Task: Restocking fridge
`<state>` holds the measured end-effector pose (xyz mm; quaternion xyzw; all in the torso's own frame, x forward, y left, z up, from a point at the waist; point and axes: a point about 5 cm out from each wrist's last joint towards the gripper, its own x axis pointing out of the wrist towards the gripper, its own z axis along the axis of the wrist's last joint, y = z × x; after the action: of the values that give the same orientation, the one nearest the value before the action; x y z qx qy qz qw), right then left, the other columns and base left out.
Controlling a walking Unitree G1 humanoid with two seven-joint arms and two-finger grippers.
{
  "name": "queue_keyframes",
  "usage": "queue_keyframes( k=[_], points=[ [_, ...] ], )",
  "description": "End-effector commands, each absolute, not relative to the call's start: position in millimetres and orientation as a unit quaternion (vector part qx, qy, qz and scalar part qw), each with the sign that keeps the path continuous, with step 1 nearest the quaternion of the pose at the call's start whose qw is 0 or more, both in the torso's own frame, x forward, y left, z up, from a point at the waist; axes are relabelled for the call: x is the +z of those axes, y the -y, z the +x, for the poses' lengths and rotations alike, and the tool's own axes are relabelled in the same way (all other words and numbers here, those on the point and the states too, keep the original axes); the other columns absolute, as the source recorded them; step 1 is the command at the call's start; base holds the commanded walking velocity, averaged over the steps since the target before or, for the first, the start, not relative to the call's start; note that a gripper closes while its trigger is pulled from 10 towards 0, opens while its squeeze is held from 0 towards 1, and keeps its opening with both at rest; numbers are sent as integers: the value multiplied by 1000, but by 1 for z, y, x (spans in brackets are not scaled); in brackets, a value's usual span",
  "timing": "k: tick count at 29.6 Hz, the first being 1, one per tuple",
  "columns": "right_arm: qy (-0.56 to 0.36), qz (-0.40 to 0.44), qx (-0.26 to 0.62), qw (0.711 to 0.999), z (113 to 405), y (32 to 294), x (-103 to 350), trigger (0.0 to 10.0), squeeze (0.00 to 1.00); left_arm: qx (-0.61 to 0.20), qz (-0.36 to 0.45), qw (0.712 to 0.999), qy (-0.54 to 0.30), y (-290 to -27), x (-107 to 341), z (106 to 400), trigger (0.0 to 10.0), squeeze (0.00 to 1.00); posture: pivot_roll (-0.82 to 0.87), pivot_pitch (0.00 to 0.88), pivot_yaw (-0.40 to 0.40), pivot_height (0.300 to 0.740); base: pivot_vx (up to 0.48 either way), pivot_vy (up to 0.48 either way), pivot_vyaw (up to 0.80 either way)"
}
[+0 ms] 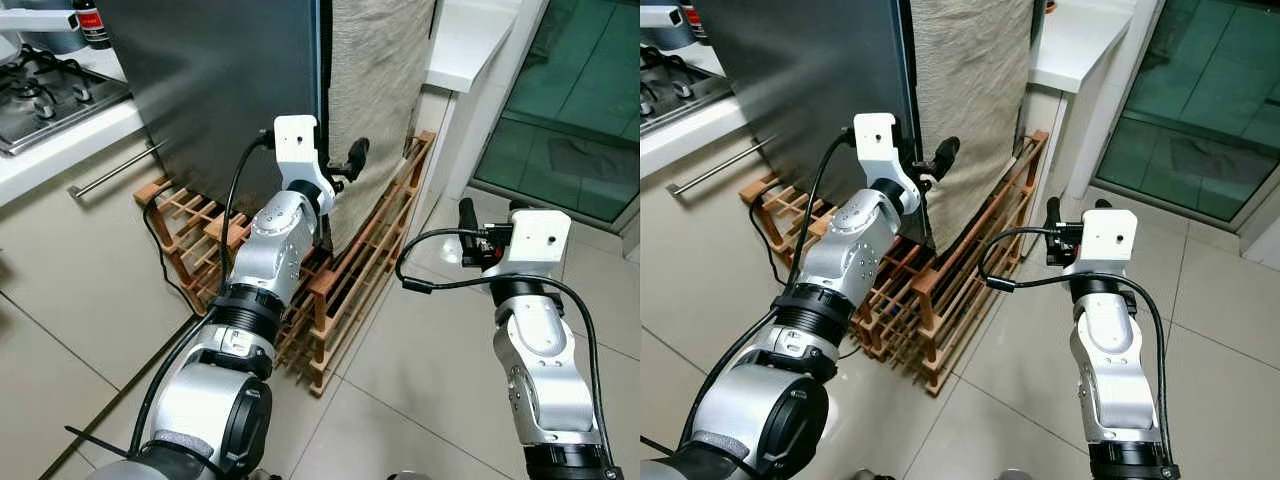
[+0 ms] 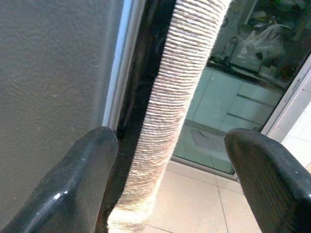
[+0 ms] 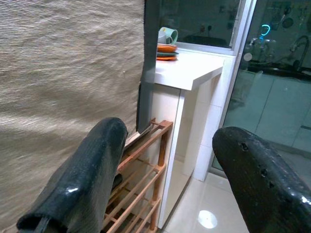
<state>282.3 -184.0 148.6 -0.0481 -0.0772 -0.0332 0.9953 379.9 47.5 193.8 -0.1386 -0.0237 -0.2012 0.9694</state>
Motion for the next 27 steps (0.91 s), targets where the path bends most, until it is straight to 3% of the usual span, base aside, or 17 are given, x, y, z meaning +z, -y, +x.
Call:
queue_keyframes(
  k=[1, 6, 9, 21, 24, 27],
  points=[
    [80, -53, -37, 995, 283, 186, 151, 10000, 0, -211, -128, 968, 35, -43, 204, 382, 10000, 0, -201, 0, 43, 740, 0, 0, 0],
    [81, -54, -37, 995, 284, 187, 152, 10000, 0, -216, -144, 965, 25, -39, 203, 384, 10000, 0, -206, 0, 46, 740, 0, 0, 0],
    [83, -55, -38, 994, 284, 187, 152, 10000, 0, -233, -193, 953, -14, -30, 199, 386, 10000, 0, -210, 0, 47, 740, 0, 0, 0],
    [85, -56, -39, 994, 284, 187, 153, 10000, 0, -192, -147, 970, 13, -28, 204, 395, 10000, 0, -218, 0, 52, 740, 0, 0, 0],
    [86, -55, -39, 994, 284, 186, 153, 10000, 0, -247, -178, 952, 13, -7, 206, 388, 10000, 0, -222, 0, 55, 740, 0, 0, 0],
    [85, -54, -40, 994, 283, 186, 153, 10000, 0, -364, -216, 906, 9, 24, 206, 372, 10000, 0, -222, 0, 55, 740, 0, 0, 0]
  ],
)
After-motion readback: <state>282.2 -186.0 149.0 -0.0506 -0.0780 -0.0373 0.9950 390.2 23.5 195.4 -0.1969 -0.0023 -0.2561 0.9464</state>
